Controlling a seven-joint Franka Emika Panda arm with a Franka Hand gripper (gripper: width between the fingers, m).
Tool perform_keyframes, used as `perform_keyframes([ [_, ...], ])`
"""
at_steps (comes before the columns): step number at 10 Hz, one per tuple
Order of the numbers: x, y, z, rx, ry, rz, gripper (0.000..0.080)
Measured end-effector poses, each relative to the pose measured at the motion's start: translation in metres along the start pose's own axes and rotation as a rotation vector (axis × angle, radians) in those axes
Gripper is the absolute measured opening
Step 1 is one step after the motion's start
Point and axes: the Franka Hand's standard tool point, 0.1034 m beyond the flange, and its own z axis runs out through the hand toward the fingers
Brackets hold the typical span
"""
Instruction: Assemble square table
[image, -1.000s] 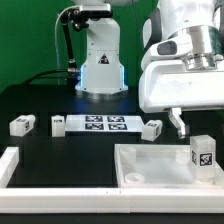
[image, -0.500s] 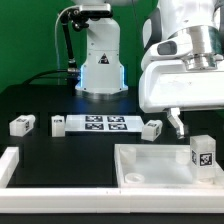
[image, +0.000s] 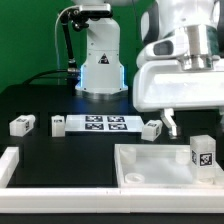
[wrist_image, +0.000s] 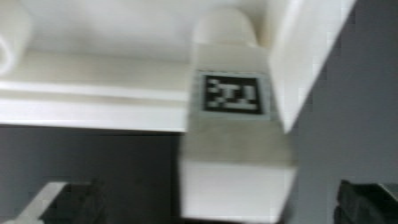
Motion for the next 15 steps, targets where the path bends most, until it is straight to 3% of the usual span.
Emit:
perform_keyframes([
  [2, -0.004, 0.004, 0.007, 0.003, -0.088, 0.008, 0.0648],
  [3, -0.011, 0.005, 0.007, 0.014, -0.244, 0.015, 0.0648],
  [6, -0.006, -0.018, 0.01, 0.027, -0.492, 0.056, 0.0648],
  [7, 0.007, -0.02, 0.015, 0.029, -0.468, 0.054, 0.0648],
  [12, 0.002, -0.018, 0.025, 0.02, -0.449, 0.076, 0.0648],
  [14, 0.002, -0.019, 0.026, 0.013, -0.45, 0.113, 0.0373],
  [15, 0.002, -0.019, 0.026, -0.002, -0.451, 0.177, 0.0373],
])
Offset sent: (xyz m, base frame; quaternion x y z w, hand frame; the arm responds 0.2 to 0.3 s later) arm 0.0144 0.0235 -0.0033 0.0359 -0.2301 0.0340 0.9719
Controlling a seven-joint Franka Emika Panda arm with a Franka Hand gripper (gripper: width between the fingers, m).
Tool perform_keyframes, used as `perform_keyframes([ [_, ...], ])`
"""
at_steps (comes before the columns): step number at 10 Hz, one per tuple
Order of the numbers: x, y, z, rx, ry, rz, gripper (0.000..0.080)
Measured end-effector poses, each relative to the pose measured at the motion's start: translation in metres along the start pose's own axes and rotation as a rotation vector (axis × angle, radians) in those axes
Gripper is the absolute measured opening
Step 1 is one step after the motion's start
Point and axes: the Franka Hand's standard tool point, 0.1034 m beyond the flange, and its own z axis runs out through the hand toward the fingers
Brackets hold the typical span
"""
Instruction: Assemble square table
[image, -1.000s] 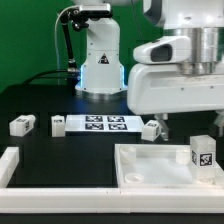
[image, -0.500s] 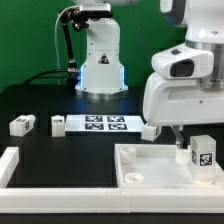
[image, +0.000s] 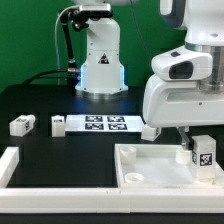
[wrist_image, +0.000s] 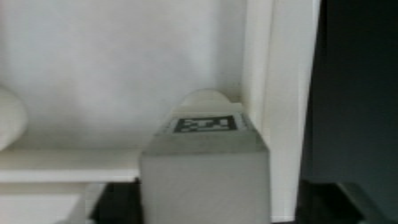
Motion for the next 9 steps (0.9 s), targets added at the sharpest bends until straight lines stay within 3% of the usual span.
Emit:
perform_keyframes([
  [1, 0.0, -0.0002, 0.0001, 0.0, 0.0, 0.08, 0.0289],
  [4, 0.0035, -0.002, 0.0008, 0.004, 0.024, 0.392, 0.0289],
  [6, 0.0066, 0.0005, 0.0008, 0.062, 0.009, 0.717, 0.0289],
  [8, 0.007, -0.0017, 0.001, 0.077, 0.003, 1.034, 0.0291],
  [9, 0.0068, -0.0012, 0.0013, 0.105, -0.006, 1.197, 0.0291],
])
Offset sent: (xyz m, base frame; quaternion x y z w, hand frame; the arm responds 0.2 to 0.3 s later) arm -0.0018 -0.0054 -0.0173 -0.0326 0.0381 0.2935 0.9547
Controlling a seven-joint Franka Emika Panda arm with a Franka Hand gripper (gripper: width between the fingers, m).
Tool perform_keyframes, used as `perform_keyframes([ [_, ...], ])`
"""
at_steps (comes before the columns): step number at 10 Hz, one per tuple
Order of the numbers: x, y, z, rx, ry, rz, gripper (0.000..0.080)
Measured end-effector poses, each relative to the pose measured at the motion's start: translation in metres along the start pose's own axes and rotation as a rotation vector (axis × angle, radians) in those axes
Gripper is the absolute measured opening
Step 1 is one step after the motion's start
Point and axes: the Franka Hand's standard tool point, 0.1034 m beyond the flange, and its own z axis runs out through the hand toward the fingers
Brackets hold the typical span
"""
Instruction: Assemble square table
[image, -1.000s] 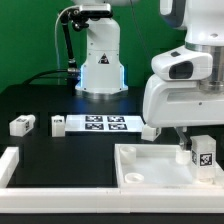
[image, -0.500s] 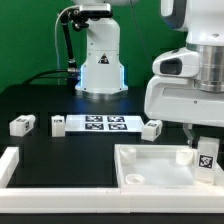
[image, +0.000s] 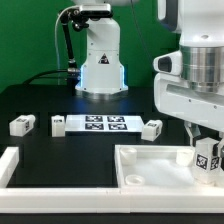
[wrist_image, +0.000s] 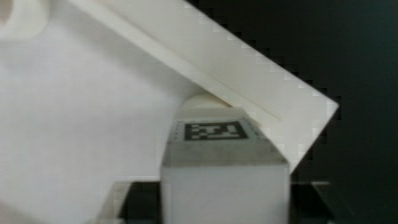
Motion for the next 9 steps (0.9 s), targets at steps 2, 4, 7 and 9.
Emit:
perform_keyframes([
  [2, 0.0, 0.0, 0.0, 0.001, -0.002, 0.103, 0.0291],
  [4, 0.0, 0.0, 0.0, 0.002, -0.002, 0.195, 0.0291],
  [7, -0.007, -0.001, 0.002, -0.001, -0.001, 0.045, 0.0529],
  [9, -0.02, -0.001, 0.005, -0.013, 0.018, -0.172, 0.0615],
])
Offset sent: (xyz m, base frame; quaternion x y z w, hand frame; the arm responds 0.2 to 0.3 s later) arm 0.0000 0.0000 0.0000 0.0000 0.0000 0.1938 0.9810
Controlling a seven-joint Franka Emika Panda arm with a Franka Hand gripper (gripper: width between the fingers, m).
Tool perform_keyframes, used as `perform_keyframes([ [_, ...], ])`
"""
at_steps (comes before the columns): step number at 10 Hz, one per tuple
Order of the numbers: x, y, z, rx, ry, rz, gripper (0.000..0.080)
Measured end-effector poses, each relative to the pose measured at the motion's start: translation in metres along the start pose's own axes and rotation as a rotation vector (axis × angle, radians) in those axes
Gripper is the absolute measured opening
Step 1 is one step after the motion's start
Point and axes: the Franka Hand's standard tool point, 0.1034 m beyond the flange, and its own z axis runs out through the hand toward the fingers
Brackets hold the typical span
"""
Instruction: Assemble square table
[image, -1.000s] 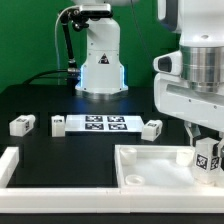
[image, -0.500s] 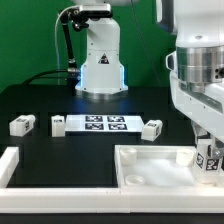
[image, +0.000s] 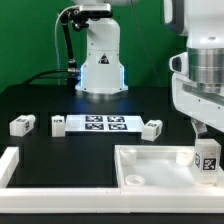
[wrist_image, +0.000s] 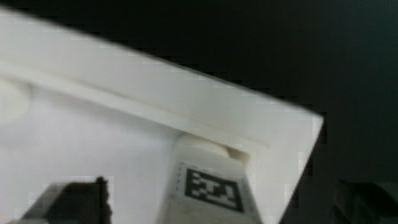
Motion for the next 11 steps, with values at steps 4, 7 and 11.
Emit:
perform_keyframes([
  [4, 0.001, 0.001, 0.001, -0.006, 0.003, -0.347, 0.0648],
  [7, 0.018, 0.004, 0.002, -0.036, 0.029, -0.838, 0.0649],
  [11, 0.019, 0.005, 0.005, -0.038, 0.026, -0.894, 0.0416],
])
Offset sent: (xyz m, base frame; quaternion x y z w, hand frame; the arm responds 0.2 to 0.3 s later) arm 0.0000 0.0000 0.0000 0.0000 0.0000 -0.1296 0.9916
